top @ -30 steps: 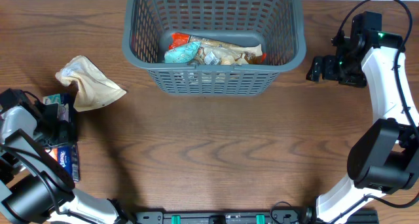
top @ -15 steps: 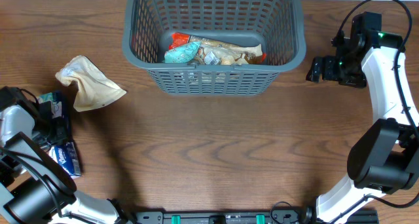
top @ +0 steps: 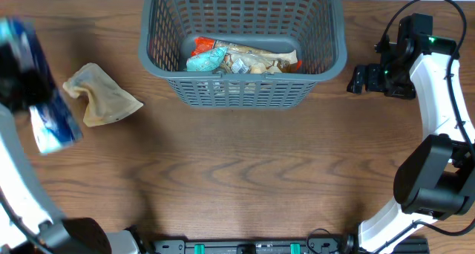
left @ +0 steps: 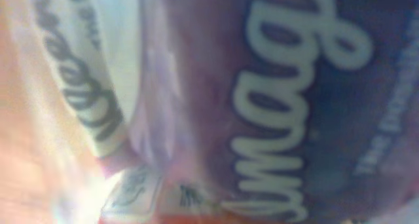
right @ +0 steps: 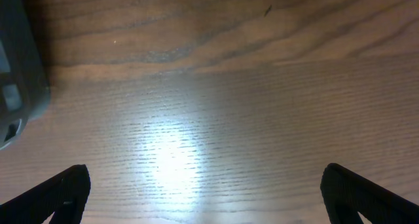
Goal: Pack container
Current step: 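Lift the tissue packs into the basket and release them, then move the left gripper to the crumpled beige pouch and grasp it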
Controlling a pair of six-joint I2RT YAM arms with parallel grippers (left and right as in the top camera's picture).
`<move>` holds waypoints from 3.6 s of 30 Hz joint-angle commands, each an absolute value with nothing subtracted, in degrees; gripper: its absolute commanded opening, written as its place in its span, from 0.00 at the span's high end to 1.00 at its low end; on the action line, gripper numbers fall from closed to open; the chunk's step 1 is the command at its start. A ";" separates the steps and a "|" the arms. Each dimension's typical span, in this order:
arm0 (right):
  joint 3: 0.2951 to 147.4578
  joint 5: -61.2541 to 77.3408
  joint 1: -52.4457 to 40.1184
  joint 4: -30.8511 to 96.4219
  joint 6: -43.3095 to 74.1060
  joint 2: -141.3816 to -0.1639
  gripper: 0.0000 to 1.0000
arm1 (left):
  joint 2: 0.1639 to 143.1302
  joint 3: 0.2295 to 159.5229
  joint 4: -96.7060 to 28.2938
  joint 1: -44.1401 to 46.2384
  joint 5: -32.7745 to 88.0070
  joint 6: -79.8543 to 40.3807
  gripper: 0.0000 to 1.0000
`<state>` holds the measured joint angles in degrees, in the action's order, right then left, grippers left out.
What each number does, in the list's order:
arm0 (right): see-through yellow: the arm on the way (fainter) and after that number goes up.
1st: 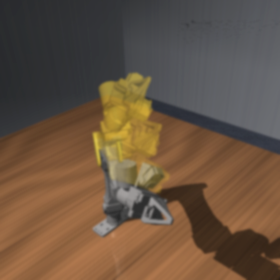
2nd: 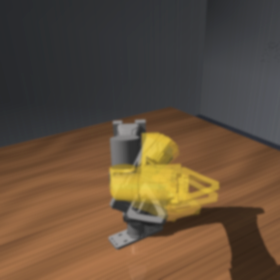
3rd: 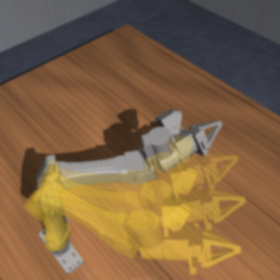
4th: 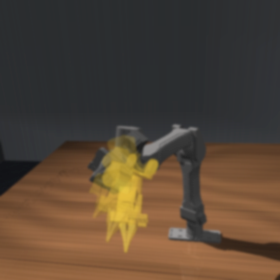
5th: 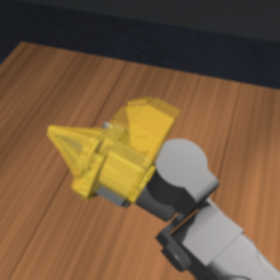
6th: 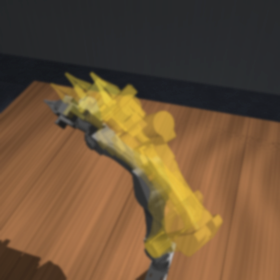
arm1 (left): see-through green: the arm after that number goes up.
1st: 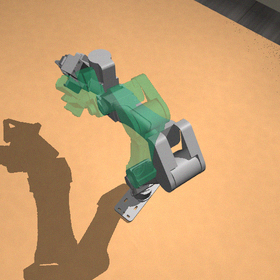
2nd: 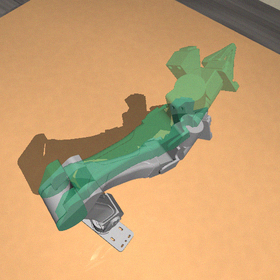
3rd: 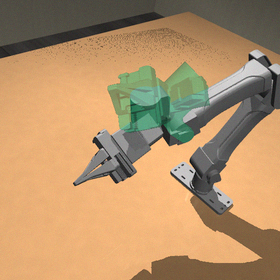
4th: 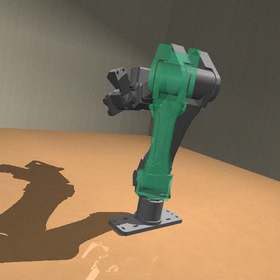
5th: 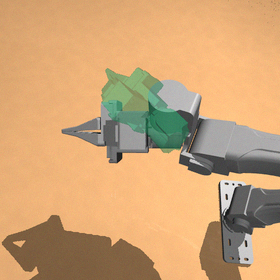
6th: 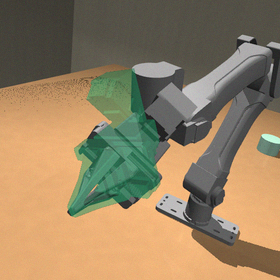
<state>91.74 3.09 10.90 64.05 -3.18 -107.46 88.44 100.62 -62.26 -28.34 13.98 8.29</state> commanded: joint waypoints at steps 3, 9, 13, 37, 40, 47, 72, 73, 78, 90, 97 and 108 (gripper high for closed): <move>91.66 3.44 10.41 64.07 -3.95 -107.57 0.01 | 89.82 123.83 -62.67 -15.42 16.05 8.64 0.94; 91.66 3.49 10.41 64.10 -3.92 -107.57 0.01 | 94.19 132.53 -56.80 3.20 16.05 27.16 0.94; 91.66 3.51 10.41 64.20 -3.92 -107.57 0.01 | 99.46 132.51 -56.49 12.43 16.05 42.50 0.95; 91.66 5.41 8.97 64.55 -3.92 -107.57 0.01 | 126.30 132.51 -60.55 20.05 15.92 61.65 0.51; 91.66 5.41 8.97 64.45 -3.95 -107.57 0.01 | 125.10 132.51 -59.81 20.01 15.81 58.39 0.01; 91.66 5.41 8.95 64.49 -3.97 -107.57 0.01 | 119.96 132.53 -59.42 19.70 12.99 51.48 0.01; 91.66 5.41 8.95 64.62 -4.43 -107.57 0.01 | 95.81 129.36 -71.57 -17.12 -6.70 -9.76 0.01; 91.66 5.41 8.95 64.53 -4.43 -107.57 0.01 | 96.73 128.79 -71.50 -17.58 -6.70 -10.28 0.01; 91.66 5.41 8.95 64.23 -4.99 -107.57 0.01 | 104.73 124.81 -70.87 -18.20 -6.68 -12.45 0.01; 91.66 5.41 8.95 63.44 -4.99 -107.57 0.01 | 124.40 120.20 -67.59 -18.09 -1.08 -15.11 0.01; 91.66 5.41 8.95 63.44 -4.97 -107.57 0.01 | 131.55 120.20 -66.32 -18.09 0.91 -15.09 0.01; 91.66 5.39 8.95 63.68 -4.99 -107.57 0.01 | 133.43 111.77 -61.91 -18.04 0.89 -16.40 0.01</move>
